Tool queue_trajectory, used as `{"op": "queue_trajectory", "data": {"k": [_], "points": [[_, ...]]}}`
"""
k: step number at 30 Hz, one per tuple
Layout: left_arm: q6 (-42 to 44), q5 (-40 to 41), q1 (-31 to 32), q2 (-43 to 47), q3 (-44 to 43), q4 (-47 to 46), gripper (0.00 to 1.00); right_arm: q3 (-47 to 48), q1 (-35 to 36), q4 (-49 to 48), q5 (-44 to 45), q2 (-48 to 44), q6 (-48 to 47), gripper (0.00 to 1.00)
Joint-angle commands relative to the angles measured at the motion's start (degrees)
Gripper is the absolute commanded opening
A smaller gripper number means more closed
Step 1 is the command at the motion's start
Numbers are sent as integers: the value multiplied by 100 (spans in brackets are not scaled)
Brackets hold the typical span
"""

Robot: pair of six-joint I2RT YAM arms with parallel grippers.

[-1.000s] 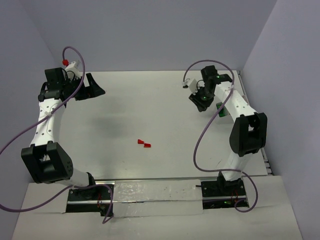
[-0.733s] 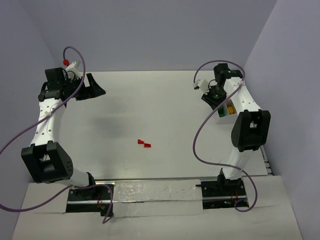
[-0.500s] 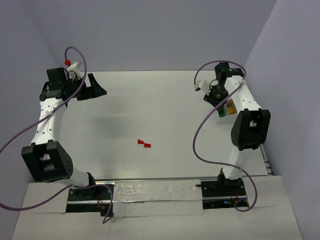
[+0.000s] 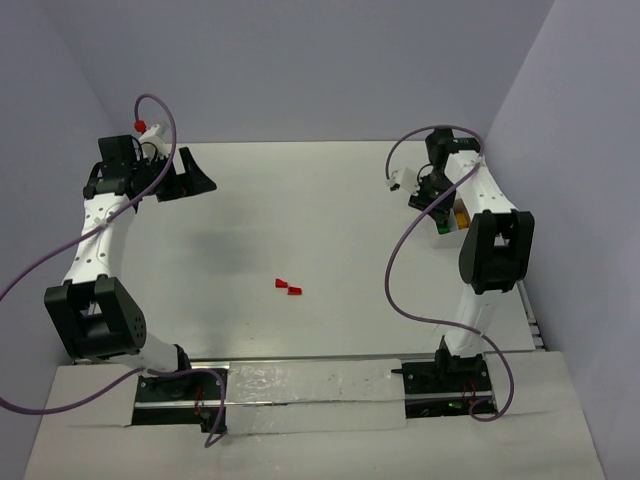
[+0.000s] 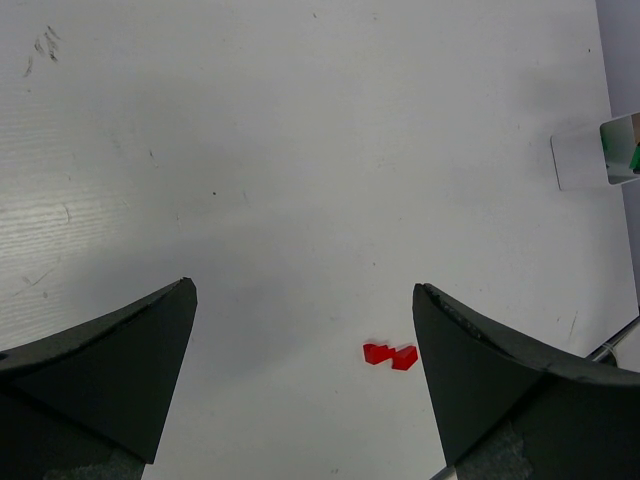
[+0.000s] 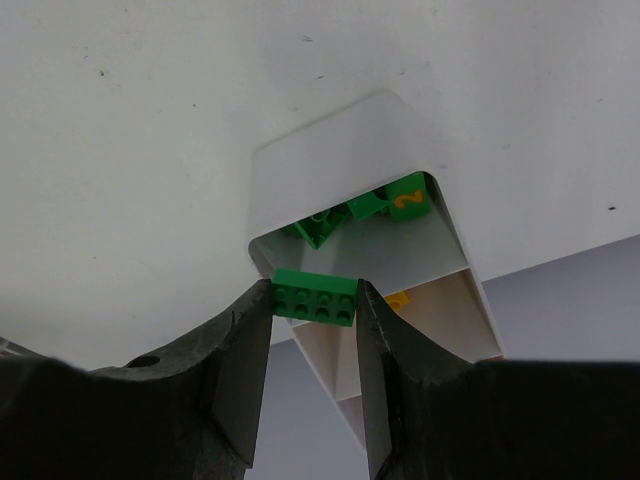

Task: Sort the legos into containers by color

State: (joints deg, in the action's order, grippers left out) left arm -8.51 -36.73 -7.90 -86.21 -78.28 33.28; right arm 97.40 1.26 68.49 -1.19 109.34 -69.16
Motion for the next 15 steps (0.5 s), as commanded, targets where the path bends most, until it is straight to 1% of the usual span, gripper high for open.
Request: {"op": "queue_trajectory", "data": {"k": [1, 9, 15], "points": [[8, 17, 25, 52, -232, -49, 99, 305, -64, 24, 102, 122, -299, 33], [-10, 17, 26, 26, -240, -58, 99, 236, -73, -117, 322, 221, -476, 33], [-10, 43, 34, 43, -240, -46, 99, 230, -82, -224, 365, 285, -505, 38]]}}
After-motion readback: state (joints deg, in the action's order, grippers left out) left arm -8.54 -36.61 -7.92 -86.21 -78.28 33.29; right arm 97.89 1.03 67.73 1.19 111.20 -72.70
